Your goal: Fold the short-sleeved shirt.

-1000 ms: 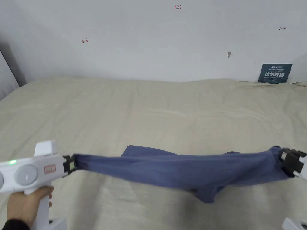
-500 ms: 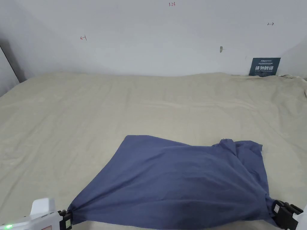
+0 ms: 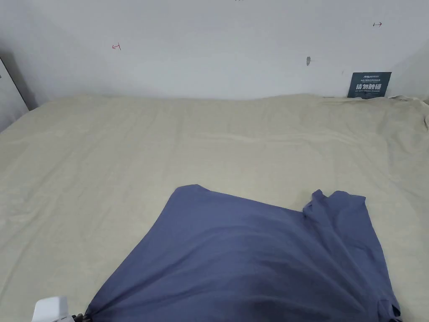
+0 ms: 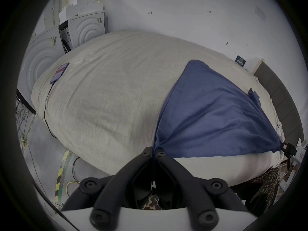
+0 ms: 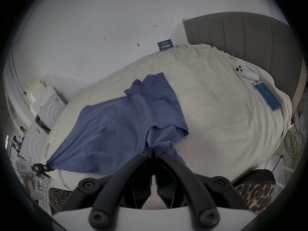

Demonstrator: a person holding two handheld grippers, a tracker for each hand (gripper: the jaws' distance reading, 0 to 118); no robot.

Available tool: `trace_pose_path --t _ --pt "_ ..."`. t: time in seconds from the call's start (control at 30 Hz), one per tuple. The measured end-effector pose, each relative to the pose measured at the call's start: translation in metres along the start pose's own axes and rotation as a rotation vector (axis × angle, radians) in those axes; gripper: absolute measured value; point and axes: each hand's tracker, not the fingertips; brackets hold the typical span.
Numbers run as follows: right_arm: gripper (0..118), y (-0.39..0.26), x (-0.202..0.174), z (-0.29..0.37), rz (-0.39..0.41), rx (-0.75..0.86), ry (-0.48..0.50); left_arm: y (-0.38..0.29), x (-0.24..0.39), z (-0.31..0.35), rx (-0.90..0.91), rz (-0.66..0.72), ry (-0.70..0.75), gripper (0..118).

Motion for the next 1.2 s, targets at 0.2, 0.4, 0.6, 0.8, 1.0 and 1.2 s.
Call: trace_pose_path --t 0.2,0.4,0.6,0.8,1.0,1.2 --pt "0 -0.006 -0.013 -0.031 0.089 -0.106 -0.116 0.007 0.021 -0.023 -0.058 -0.031 0.033 0" --pt "4 -0.008 -0.018 -0.033 0.094 -0.143 -0.128 0.011 0.032 -0.048 -0.149 -0.028 0.073 5" --pt "105 0.013 -0.030 -0.012 0.147 -0.070 -0.137 0.022 0.044 -0.036 -0.126 -0.036 0.064 101" --pt "105 0.049 -0.049 0.016 0.241 0.080 -0.107 0.054 0.061 0.007 0.030 -0.001 -0.024 104" --pt "105 0.088 -0.075 0.046 0.253 0.220 -0.036 0.097 0.091 0.050 0.159 -0.036 -0.125 104" --pt "85 0.111 -0.095 0.062 0.283 0.346 -0.035 0.129 0.129 0.071 0.366 -0.099 -0.155 79"
